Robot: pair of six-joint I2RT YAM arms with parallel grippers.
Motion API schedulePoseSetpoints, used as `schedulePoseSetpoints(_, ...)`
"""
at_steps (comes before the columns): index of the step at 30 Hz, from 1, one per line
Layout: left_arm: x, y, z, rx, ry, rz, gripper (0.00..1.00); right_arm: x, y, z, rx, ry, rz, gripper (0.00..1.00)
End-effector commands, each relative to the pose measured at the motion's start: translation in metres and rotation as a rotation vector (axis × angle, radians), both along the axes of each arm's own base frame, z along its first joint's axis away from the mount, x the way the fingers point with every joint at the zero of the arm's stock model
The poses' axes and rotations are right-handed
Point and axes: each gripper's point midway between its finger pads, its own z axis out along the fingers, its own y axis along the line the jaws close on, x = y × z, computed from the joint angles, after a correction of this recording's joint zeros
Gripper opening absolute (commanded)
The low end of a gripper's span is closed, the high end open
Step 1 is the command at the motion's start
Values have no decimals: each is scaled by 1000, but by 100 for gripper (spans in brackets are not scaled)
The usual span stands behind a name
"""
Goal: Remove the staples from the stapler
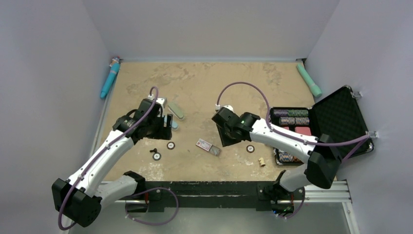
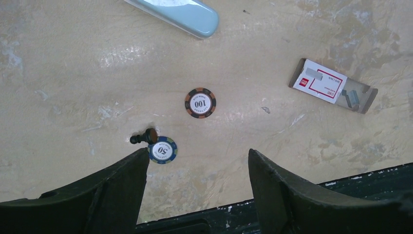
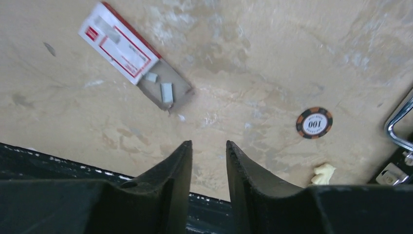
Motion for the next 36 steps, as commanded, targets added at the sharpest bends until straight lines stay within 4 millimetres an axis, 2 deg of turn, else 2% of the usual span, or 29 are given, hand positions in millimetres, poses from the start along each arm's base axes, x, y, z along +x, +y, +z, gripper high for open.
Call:
schedulePoseSetpoints(1, 7, -14, 1, -38, -11, -59, 75, -25, -7, -18, 30, 97, -25, 31)
schedulePoseSetpoints(5, 14, -38, -2, -95, 23, -118, 72, -32, -5, -34, 42, 131, 2, 19)
schedulePoseSetpoints(9, 22, -62, -15, -85, 79, -173, 65, -35, 3, -51, 65, 158, 35, 9)
schedulePoseSetpoints(13, 31, -79, -30, -90, 113, -202, 61, -32, 11, -62, 70, 166, 50, 8)
schedulePoseSetpoints(19, 35, -91, -58, -71, 176, -221, 52, -24, 22, -71, 66, 170, 65, 5)
schedulePoseSetpoints(21, 37, -96, -61, -74, 182, -231, 50, -22, 25, -73, 65, 173, 65, 4)
schedulePoseSetpoints(29, 51, -112, -85, -52, 235, -257, 47, -17, 29, -84, 44, 175, 66, 2)
schedulePoseSetpoints(36, 53, -121, -101, -41, 280, -286, 45, -13, 31, -90, 31, 179, 65, 1)
